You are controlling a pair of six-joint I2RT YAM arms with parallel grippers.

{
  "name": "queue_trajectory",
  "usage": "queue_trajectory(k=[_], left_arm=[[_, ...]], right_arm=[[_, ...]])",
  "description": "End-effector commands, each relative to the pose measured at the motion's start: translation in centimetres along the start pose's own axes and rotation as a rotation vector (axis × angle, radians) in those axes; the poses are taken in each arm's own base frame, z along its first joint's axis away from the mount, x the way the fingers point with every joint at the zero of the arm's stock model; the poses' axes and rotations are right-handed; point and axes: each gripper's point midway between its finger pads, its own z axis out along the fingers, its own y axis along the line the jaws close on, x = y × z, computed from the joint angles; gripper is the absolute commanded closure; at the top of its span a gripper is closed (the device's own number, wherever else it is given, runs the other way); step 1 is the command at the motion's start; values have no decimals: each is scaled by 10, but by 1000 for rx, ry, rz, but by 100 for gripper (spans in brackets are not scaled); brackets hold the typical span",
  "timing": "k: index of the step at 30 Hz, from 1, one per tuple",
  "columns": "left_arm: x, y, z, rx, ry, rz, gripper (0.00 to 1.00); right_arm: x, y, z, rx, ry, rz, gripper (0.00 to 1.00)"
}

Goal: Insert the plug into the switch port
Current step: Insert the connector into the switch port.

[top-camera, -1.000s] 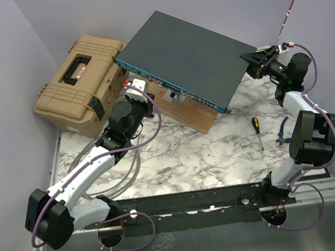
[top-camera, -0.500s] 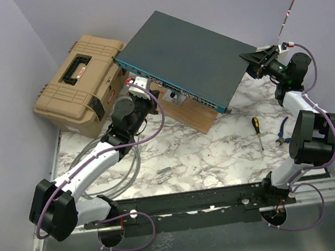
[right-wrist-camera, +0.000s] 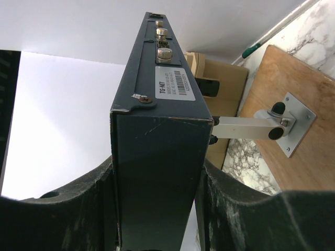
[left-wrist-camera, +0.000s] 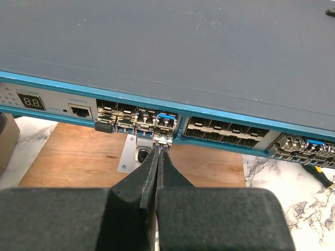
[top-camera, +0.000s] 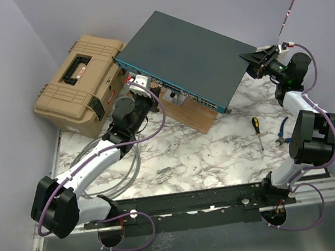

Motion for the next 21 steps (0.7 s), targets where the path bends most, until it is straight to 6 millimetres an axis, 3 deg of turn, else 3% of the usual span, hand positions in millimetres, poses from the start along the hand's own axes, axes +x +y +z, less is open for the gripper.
queue_trajectory(k=[1,21], left_arm=[[-20,-6,7,29,-56,-7,100],[-29,-5,21,20,-112,-23,100]], right_arm=[[-4,-4,5,-4,-7,-46,69],[-1,-4,4,-4,-4,-45,69]])
